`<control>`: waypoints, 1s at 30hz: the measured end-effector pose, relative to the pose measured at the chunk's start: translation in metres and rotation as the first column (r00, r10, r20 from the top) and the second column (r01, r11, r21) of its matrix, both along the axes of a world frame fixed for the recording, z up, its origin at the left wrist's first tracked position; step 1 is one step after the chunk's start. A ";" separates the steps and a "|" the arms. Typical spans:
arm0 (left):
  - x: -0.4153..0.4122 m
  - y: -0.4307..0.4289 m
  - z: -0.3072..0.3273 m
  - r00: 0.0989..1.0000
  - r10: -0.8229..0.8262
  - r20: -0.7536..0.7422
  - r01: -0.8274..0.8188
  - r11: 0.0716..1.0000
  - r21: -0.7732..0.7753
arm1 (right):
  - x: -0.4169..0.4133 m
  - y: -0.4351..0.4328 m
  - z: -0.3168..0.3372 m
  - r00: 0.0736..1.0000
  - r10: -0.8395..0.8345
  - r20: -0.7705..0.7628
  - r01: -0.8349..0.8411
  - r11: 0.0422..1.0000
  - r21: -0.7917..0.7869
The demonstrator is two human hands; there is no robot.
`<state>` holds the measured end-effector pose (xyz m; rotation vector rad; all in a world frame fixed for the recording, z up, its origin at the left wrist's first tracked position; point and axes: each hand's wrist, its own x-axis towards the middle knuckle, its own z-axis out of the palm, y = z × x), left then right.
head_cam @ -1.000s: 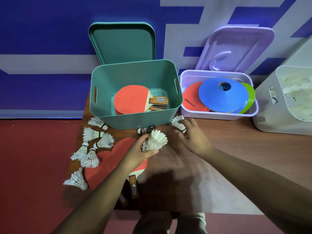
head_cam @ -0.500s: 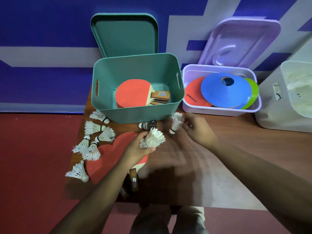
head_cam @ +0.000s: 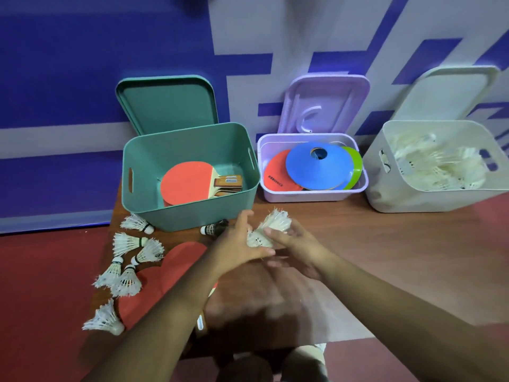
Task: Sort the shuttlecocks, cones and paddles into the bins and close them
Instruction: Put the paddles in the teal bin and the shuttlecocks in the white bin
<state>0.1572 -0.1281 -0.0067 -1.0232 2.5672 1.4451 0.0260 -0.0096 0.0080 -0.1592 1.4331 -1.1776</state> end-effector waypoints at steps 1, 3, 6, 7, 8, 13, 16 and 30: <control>-0.007 -0.001 0.003 0.999 -0.037 0.028 0.036 0.998 0.047 | -0.002 0.003 -0.001 0.995 -0.023 0.094 0.023 1.000 0.000; -0.016 -0.004 0.010 0.996 -0.067 0.053 0.057 0.984 0.171 | -0.008 0.005 -0.005 0.973 -0.097 0.210 0.097 0.995 0.012; -0.020 -0.008 0.016 0.998 0.054 -0.014 -0.045 0.927 0.373 | -0.016 0.011 -0.014 0.928 -0.202 0.312 0.198 0.979 0.043; -0.020 -0.009 0.014 0.991 0.124 -0.059 -0.083 0.884 0.459 | -0.018 0.013 -0.018 0.920 -0.213 0.330 0.210 0.977 0.044; -0.020 -0.011 0.010 0.976 0.205 -0.077 -0.133 0.835 0.535 | -0.019 0.015 -0.022 0.910 -0.229 0.346 0.225 0.973 0.052; 0.013 -0.026 -0.048 0.972 0.232 -0.036 -0.235 0.960 -0.150 | -0.030 0.023 -0.043 0.862 -0.321 0.392 0.314 0.946 0.086; 0.032 -0.037 -0.085 0.985 0.071 0.159 0.022 0.853 -0.521 | -0.038 0.027 -0.055 0.849 -0.370 0.377 0.350 0.928 0.123; 0.013 -0.060 -0.135 0.904 0.009 0.428 0.275 0.753 -0.598 | -0.066 0.023 -0.073 0.868 -0.371 0.331 0.360 0.928 0.094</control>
